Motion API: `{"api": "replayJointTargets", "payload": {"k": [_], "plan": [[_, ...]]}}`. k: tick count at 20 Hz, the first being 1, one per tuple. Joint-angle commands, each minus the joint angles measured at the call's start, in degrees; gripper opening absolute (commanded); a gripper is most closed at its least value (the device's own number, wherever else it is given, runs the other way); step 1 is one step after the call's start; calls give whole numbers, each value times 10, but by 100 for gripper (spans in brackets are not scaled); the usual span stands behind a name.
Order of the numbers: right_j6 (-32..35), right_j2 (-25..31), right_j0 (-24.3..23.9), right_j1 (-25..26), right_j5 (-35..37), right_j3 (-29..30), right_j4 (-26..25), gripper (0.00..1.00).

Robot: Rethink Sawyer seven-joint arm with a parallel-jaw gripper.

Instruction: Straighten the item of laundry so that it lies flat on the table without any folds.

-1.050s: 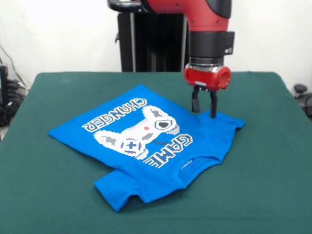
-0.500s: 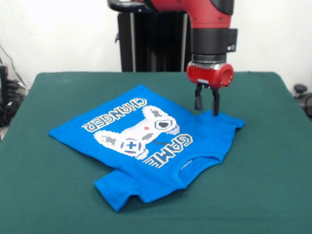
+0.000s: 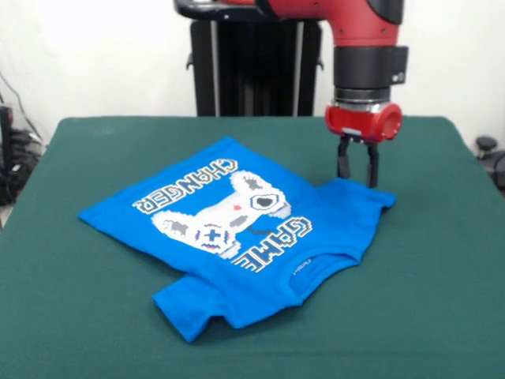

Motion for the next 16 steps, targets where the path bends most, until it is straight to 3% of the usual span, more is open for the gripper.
{"api": "replayJointTargets", "payload": {"k": [1, 7, 16], "plan": [[147, 55, 21, 17, 2, -40, 50, 100], [125, 49, 14, 49, 6, -75, 51, 100], [121, 42, 20, 30, 26, -75, 68, 100]]}}
